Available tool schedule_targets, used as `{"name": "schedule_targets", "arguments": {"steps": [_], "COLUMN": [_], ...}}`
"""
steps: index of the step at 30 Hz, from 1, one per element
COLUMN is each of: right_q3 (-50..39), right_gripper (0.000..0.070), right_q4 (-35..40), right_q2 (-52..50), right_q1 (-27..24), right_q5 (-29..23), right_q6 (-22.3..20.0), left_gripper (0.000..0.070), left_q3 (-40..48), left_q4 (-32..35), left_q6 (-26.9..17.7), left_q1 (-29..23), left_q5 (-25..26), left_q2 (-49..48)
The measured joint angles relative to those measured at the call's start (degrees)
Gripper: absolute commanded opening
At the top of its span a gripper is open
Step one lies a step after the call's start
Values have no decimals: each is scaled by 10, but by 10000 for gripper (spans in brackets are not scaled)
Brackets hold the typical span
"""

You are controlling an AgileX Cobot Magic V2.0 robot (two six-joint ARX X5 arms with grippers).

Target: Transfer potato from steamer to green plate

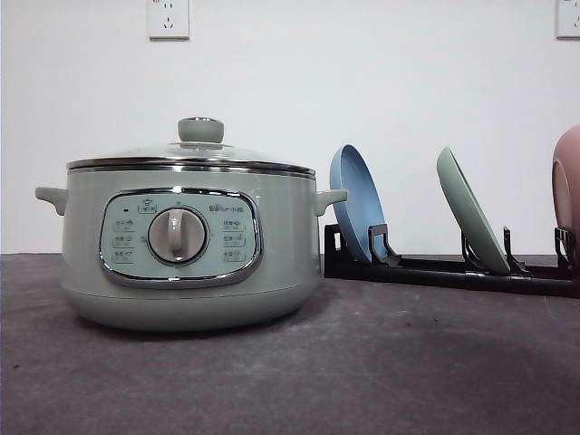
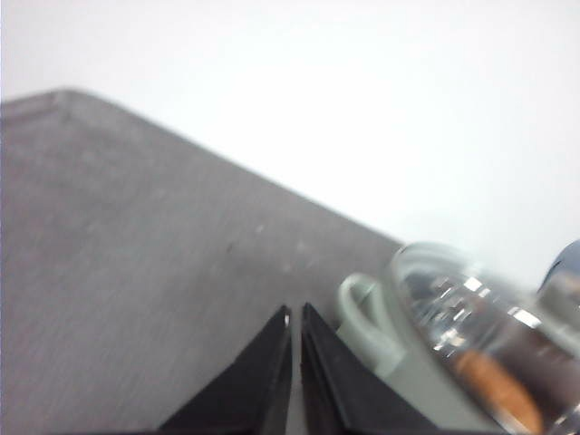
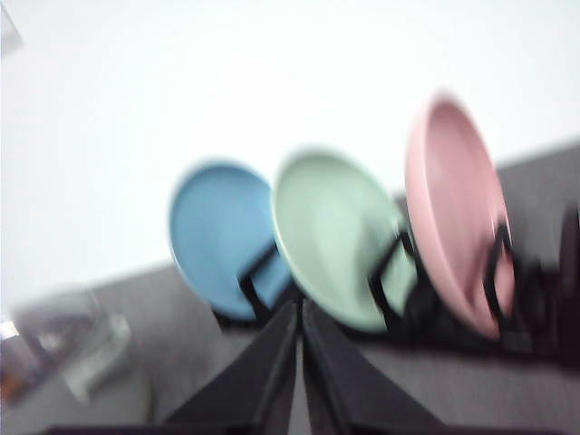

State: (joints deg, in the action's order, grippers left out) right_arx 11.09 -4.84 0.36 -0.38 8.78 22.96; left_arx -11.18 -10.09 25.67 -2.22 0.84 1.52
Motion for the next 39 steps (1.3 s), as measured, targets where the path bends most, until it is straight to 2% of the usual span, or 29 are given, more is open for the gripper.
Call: {"name": "schedule_targets", "arguments": {"steps": [7, 10, 14, 26, 32, 35, 39], "right_q3": [102, 153, 224, 433, 498, 512, 514], "right_gripper": [0, 0, 0, 0, 0, 0, 0], "right_q4": [-7, -33, -95, -335, -454, -485, -489], "right_q2": [49, 85, 143, 345, 422, 443, 449], "right_q1": [0, 0, 0, 1, 9, 21, 33], "right_q5": [0, 2, 8, 112, 147, 151, 151], "right_q6": [-18, -33, -62, -164, -224, -247, -259], "left_gripper": [10, 10, 10, 10, 10, 10, 16], "left_q3": [-106, -160, -230, -415, -471, -488, -490], "left_q4": [-5, -24, -75, -274, -359, -387, -401], "left_q6": [-7, -21, -53, -166, -216, -240, -257], "left_q1": [0, 0, 0, 4, 27, 40, 50], "left_q5": [12, 30, 69, 247, 277, 279, 280], "left_q2": [59, 96, 154, 352, 414, 427, 431]}}
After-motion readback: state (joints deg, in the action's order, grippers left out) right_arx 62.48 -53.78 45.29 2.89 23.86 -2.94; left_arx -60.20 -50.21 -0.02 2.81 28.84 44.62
